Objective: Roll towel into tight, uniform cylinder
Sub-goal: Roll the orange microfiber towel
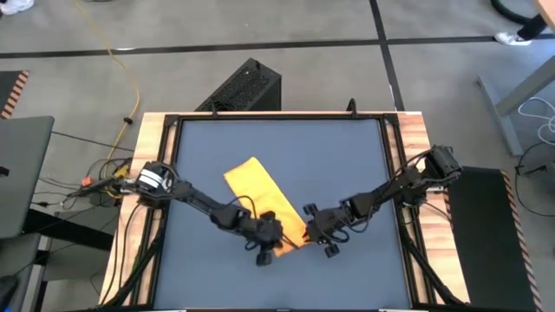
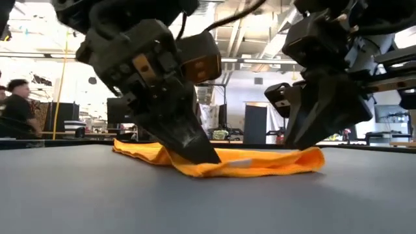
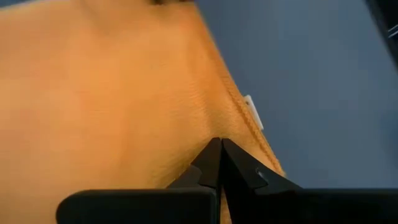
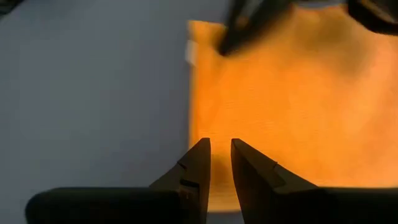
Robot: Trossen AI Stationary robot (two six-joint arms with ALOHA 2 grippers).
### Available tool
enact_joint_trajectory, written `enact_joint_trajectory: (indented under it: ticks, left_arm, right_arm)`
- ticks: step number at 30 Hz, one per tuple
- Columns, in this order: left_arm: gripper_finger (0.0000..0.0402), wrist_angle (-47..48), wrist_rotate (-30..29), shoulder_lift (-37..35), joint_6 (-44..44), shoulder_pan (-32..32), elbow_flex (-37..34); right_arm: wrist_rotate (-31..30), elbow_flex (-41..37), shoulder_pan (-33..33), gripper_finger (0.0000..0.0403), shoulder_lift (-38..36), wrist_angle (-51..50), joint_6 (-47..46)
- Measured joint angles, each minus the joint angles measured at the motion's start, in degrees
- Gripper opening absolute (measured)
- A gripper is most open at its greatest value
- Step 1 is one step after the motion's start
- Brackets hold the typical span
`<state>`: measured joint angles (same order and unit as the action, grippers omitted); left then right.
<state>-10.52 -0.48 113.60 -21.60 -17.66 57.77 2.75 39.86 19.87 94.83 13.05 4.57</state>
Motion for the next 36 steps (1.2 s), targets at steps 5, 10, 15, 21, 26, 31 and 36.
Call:
enact_joint_trajectory:
  ticks: [5, 10, 15, 21, 26, 31, 36]
  left_arm:
    - [0.0, 7.06, -2.97, -2.12, 2.5, 3.53, 0.23]
    - [0.0, 10.42, 1.15, -2.76, 2.44, 5.73, 0.33]
    - [0.0, 9.6, 10.25, -2.41, 0.78, 3.58, 0.27]
    - [0.0, 10.76, 20.84, -2.28, -3.24, -1.77, 0.12]
    - [0.0, 11.99, 23.19, -2.69, -5.51, -5.4, 0.04]
    - [0.0, 12.36, 21.23, -5.57, -5.27, -6.92, -0.1]
    - [0.0, 12.44, 17.17, -9.58, -3.88, -8.71, -0.01]
  right_arm:
    - [-1.64, 0.0, -0.17, 0.0091, 0.0, 0.62, 0.83]
    - [-1.6, 0.0, -1.12, 0.0091, 0.0, 0.8, 1.51]
    - [-1.48, 0.0, -1.24, 0.0091, 0.0, -0.79, 1.98]
    - [-1.21, 0.0, -1.21, 0.0091, 0.0, -0.89, 3.29]
    - [-0.92, 0.0, -1.12, 0.0091, 0.0, -0.42, 5.29]
    - [3.63, 0.0, -1.06, 0.0091, 0.0, 2.49, 9.3]
    - [6.26, 0.0, -0.43, 0.0091, 0.0, 6.45, 10.69]
